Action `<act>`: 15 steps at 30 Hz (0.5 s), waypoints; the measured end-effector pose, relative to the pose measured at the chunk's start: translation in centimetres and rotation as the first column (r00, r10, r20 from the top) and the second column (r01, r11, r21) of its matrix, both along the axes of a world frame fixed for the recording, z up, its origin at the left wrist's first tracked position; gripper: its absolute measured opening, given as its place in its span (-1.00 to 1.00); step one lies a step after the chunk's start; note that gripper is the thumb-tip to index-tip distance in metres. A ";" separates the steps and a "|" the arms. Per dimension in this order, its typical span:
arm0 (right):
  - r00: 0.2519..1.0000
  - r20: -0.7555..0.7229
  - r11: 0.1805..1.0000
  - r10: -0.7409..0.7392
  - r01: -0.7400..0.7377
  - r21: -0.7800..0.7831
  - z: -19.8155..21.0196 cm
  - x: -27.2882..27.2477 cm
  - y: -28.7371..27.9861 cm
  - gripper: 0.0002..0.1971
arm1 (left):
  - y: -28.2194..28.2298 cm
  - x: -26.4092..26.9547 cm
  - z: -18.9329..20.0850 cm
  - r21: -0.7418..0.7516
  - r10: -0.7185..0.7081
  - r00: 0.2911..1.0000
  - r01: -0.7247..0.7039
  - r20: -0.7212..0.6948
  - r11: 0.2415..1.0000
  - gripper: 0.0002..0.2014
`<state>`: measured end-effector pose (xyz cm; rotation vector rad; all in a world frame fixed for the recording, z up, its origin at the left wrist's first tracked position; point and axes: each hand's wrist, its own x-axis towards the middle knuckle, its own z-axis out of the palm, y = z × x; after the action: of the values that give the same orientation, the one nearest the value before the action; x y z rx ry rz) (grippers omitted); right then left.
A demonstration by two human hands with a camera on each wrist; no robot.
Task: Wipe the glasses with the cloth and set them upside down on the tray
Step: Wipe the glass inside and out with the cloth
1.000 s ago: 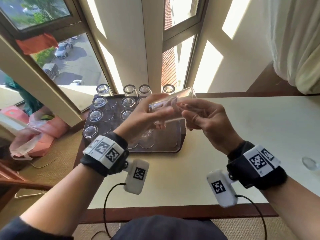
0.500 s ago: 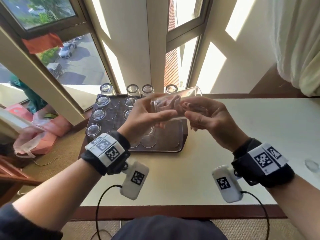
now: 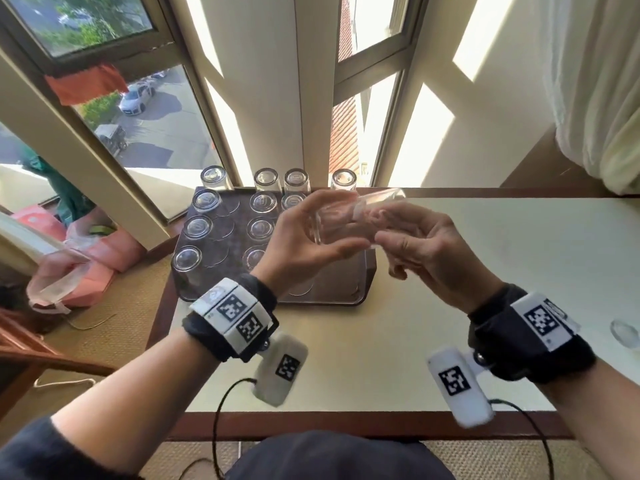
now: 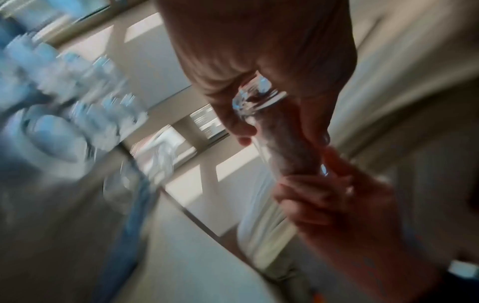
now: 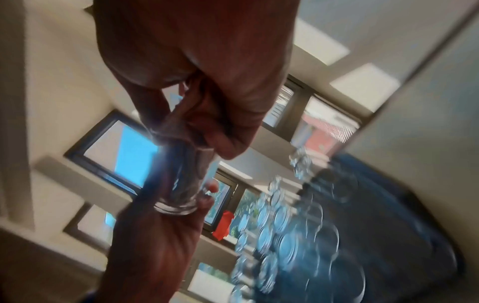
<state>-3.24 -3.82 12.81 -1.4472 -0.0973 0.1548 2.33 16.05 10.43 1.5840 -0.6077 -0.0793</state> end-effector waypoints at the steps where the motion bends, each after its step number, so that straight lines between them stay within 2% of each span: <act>1: 0.998 -0.062 0.997 0.023 -0.019 0.070 -0.3 -0.2 -0.3 -0.69 | 0.2 0.4 -0.1 0.115 0.003 0.964 -0.036 0.268 0.993 -0.42; 2: 0.994 -0.105 0.991 0.039 -0.025 0.128 -0.4 -0.4 -0.4 -0.70 | 0.3 0.7 -0.3 0.196 -0.039 0.888 -0.058 0.459 0.979 -0.40; 3: 0.991 -0.125 0.986 0.042 -0.021 0.165 -0.4 -0.5 -0.6 -0.71 | 0.3 0.8 -0.3 0.228 -0.068 0.875 -0.050 0.480 0.972 -0.36; 4: 0.991 -0.126 0.982 0.033 -0.009 0.187 -0.4 -0.6 -0.7 -0.73 | 0.2 0.9 -0.7 0.239 -0.043 0.894 -0.073 0.447 0.968 -0.31; 5: 0.994 -0.110 0.980 0.009 0.013 0.198 -0.4 -0.7 -0.9 -0.75 | -0.1 0.9 -0.8 0.213 -0.015 0.956 -0.050 0.292 0.976 -0.25; 6: 0.997 -0.078 0.982 -0.025 0.039 0.187 -0.3 -0.7 -1.0 -0.74 | -0.4 0.6 -0.6 0.138 -0.018 0.998 0.009 0.063 0.990 -0.19; 7: 0.998 -0.038 0.987 -0.055 0.060 0.146 -0.2 -0.6 -1.1 -0.68 | -0.7 0.2 -0.4 0.038 -0.068 0.981 0.076 -0.180 0.996 -0.16; 8: 0.998 -0.005 0.994 -0.064 0.064 0.086 -0.2 -0.4 -1.1 -0.64 | -0.9 0.1 -0.5 -0.062 -0.118 0.930 0.103 -0.348 0.993 -0.16; 9: 0.998 0.012 0.998 -0.055 0.054 0.032 -0.2 -0.3 -1.0 -0.60 | -1.0 0.4 -0.7 -0.120 -0.131 0.894 0.087 -0.429 0.989 -0.16; 10: 0.999 0.008 0.999 -0.031 0.031 0.012 -0.1 -0.2 -0.9 -0.59 | -1.0 0.6 -0.5 -0.133 -0.127 0.894 0.076 -0.430 0.988 -0.19; 11: 1.000 -0.022 1.000 -0.005 0.005 0.024 -0.1 -0.2 -0.9 -0.60 | -0.8 0.7 -0.2 -0.108 -0.096 0.929 0.061 -0.359 0.992 -0.25; 13: 0.992 -0.117 0.994 0.050 -0.038 0.107 -0.1 -0.2 -1.0 -0.64 | -0.4 1.0 0.0 0.026 -0.046 0.997 0.047 -0.059 0.999 -0.37; 15: 0.986 -0.156 0.983 0.065 -0.036 0.178 0.1 -0.2 -1.2 -0.70 | 0.0 1.6 -0.1 0.125 -0.056 0.964 0.024 0.259 0.992 -0.39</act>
<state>-3.40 -4.99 12.87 -1.2528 -0.0144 0.2980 3.88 16.01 10.33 1.7143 -0.8554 0.0658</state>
